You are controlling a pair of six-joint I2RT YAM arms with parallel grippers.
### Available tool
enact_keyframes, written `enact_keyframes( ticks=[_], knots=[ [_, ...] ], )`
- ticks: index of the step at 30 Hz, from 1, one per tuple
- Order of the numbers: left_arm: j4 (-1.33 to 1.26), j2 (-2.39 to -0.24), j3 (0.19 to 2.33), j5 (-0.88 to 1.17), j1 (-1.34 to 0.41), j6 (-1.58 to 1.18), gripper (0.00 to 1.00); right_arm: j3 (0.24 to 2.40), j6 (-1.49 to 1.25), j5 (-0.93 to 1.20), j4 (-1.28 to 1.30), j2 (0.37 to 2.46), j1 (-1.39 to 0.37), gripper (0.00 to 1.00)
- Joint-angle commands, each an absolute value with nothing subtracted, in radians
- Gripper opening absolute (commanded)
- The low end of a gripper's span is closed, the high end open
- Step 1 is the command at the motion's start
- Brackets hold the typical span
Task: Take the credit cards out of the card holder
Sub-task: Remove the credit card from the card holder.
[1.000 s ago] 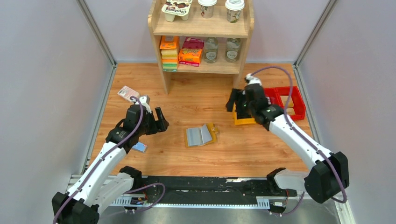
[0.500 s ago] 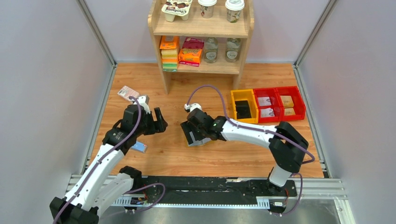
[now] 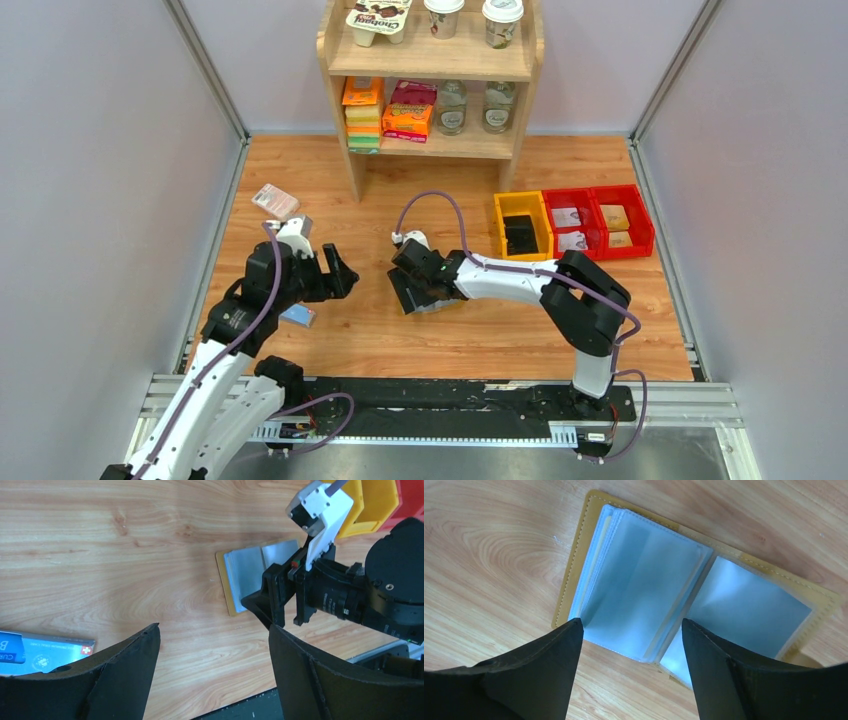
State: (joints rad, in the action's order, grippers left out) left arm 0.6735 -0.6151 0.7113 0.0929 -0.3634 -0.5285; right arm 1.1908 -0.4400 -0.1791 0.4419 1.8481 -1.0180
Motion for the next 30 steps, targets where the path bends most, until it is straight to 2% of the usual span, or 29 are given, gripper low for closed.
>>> enact_keyframes(
  ticks=[1, 5, 7, 12, 17, 19, 24, 25, 30],
  knots=[
    [0.684, -0.610, 0.692, 0.158, -0.359, -0.517, 0.86, 1.213, -0.453, -0.228, 0.460, 1.875, -1.023, 0.76],
    [0.631, -0.630, 0.681, 0.195, -0.359, -0.531, 0.86, 1.157, -0.434, -0.209, 0.430, 1.850, -1.014, 0.73],
    [0.585, -0.652, 0.670, 0.225, -0.359, -0.543, 0.87, 1.118, -0.425, -0.166, 0.385, 1.841, -1.002, 0.68],
    [0.459, -0.738, 0.649, 0.313, -0.359, -0.620, 0.86, 1.014, -0.405, -0.069, 0.305, 1.798, -0.960, 0.43],
    [0.362, -0.794, 0.623, 0.310, -0.360, -0.666, 0.86, 0.925, -0.393, -0.017, 0.206, 1.752, -0.924, 0.33],
    [0.344, -0.824, 0.621, 0.308, -0.360, -0.663, 0.82, 0.901, -0.391, 0.028, 0.164, 1.738, -0.916, 0.31],
    [0.230, -0.937, 0.612, 0.357, -0.386, -0.681, 0.58, 0.850, -0.403, 0.103, 0.078, 1.727, -0.904, 0.27],
    [0.215, -0.977, 0.612, 0.354, -0.399, -0.681, 0.57, 0.842, -0.406, 0.115, 0.062, 1.727, -0.900, 0.26],
    [0.095, -1.136, 0.629, 0.339, -0.463, -0.684, 0.40, 0.805, -0.422, 0.150, 0.011, 1.727, -0.882, 0.25]
  ],
)
